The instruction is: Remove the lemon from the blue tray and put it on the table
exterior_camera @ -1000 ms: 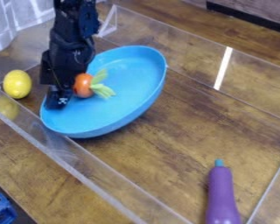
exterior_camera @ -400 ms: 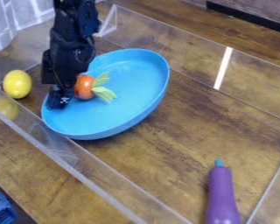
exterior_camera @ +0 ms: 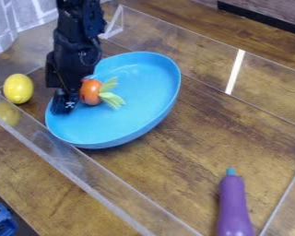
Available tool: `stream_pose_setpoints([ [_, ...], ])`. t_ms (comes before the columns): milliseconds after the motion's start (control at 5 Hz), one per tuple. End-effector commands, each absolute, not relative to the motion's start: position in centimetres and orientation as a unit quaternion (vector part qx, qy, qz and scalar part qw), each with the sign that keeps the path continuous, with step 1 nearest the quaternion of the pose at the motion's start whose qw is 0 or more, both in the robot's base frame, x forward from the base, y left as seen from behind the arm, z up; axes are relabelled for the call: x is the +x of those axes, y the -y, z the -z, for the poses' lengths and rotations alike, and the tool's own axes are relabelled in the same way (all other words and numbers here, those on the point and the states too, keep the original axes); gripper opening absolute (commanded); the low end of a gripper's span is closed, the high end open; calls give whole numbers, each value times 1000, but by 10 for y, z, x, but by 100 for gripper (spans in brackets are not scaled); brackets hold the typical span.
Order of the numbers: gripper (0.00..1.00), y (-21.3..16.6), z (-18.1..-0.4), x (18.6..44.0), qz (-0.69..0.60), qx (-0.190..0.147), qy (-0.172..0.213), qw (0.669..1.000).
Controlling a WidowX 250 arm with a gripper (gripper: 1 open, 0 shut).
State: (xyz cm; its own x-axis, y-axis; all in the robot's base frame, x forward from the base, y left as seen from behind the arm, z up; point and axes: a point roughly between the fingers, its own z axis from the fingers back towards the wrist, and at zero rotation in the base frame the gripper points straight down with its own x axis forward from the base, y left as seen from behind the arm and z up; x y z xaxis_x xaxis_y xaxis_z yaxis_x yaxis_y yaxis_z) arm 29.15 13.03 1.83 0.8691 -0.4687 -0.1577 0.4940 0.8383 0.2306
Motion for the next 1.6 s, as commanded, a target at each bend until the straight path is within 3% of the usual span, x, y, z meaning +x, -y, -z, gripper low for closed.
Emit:
stream_pose_setpoints([
  [0, 100, -111, 4, 292, 249, 113, -40, 961],
  [200, 100, -109, 3, 293, 252, 114, -37, 960],
  [400, 0, -107, 2, 295, 256, 115, -35, 959],
  [1400, 0, -104, -25, 298, 267, 137, -7, 954],
])
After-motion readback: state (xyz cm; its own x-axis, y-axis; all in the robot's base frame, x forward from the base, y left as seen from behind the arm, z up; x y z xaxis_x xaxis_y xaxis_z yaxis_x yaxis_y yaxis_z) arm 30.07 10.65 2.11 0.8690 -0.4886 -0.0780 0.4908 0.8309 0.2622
